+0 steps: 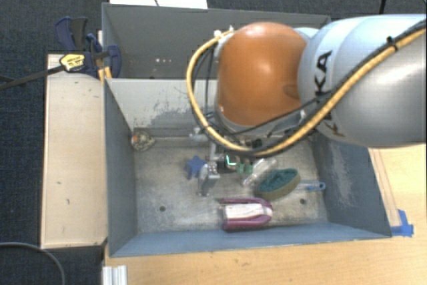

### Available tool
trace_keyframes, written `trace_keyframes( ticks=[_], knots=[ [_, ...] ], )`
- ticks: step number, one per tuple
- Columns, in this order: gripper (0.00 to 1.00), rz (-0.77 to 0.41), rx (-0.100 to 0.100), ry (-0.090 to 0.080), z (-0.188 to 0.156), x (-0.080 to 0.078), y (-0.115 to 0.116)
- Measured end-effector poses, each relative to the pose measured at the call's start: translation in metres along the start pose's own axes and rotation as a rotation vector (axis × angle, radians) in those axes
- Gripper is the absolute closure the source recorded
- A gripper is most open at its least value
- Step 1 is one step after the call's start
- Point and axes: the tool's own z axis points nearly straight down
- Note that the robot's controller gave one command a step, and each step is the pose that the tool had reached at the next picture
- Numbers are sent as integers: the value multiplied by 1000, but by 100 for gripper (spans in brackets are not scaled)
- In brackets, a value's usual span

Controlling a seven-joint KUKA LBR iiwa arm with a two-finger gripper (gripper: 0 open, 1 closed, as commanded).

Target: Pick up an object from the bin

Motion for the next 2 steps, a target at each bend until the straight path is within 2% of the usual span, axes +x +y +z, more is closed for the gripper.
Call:
trace_keyframes(
  ticks=[1, 2],
  knots=[
    [0, -201, -2, -12, 146, -32, -41],
    [100, -197, -1, -8, 149, -31, -42]
  ],
)
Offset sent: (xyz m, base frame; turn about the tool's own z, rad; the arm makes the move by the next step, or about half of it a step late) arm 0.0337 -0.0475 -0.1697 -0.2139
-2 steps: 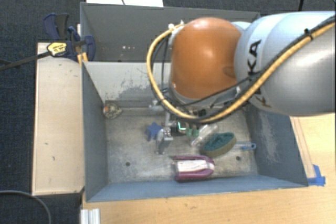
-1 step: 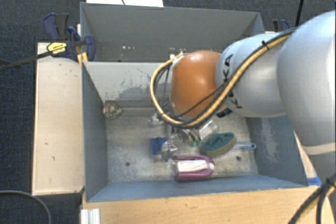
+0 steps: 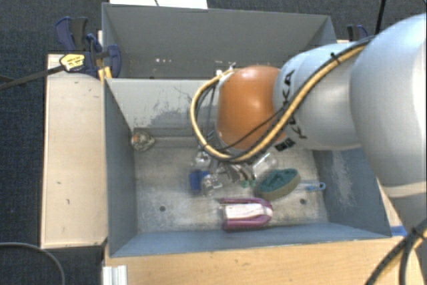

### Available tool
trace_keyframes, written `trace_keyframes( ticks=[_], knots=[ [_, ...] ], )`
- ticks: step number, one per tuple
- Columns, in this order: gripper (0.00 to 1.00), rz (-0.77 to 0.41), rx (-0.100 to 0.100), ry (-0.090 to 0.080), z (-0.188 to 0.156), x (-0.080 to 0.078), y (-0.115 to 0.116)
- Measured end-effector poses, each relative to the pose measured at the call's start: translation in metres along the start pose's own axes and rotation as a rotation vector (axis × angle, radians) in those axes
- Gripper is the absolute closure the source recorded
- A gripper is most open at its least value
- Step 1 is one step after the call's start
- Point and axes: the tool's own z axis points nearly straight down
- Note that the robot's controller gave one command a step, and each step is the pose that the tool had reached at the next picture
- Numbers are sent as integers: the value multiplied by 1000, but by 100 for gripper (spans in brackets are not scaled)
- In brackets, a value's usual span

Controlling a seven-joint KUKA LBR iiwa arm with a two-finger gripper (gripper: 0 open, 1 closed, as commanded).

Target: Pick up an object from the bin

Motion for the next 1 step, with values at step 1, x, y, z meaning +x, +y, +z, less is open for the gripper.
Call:
trace_keyframes(
  ticks=[1],
  knots=[
    [100, -31, 1, -10, -190, -16, 14]
  ],
)
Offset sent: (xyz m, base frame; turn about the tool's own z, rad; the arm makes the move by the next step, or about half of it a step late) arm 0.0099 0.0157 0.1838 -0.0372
